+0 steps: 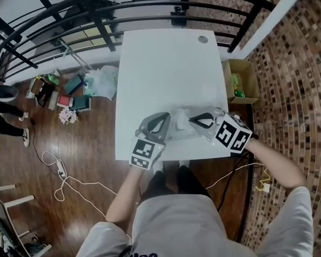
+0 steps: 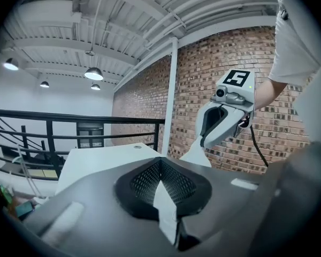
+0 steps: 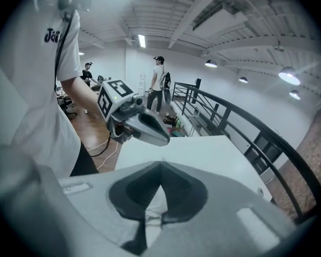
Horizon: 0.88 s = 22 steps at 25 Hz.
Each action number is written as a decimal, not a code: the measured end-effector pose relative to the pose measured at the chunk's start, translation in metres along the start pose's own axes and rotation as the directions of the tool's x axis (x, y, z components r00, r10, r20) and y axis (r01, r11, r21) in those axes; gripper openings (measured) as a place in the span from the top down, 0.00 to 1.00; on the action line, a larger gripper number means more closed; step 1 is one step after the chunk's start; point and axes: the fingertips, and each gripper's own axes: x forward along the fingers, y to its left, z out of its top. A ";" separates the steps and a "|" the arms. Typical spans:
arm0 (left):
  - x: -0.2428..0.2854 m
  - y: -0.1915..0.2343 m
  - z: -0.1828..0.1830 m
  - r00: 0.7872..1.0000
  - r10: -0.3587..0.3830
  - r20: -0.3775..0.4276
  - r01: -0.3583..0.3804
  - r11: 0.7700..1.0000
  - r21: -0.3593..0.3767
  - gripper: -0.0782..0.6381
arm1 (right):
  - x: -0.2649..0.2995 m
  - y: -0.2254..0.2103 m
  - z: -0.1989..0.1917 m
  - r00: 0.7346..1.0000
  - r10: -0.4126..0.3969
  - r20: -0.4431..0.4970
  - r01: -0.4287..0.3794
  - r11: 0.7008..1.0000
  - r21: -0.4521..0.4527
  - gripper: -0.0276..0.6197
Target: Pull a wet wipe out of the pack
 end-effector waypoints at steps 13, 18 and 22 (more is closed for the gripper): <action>0.018 -0.023 0.014 0.999 -0.049 0.012 0.048 0.999 0.023 0.87 | -0.061 -0.063 -0.037 0.976 -0.218 -0.002 0.216 0.970 0.110 0.97; 0.025 -0.031 0.012 0.998 -0.061 0.001 0.061 0.998 0.020 0.87 | -0.049 -0.084 -0.086 0.963 -0.263 -0.055 0.269 0.943 0.198 0.97; 0.030 -0.037 0.009 0.998 -0.063 -0.009 0.063 0.998 0.018 0.87 | -0.021 -0.100 -0.139 0.954 -0.278 -0.110 0.297 0.922 0.249 0.97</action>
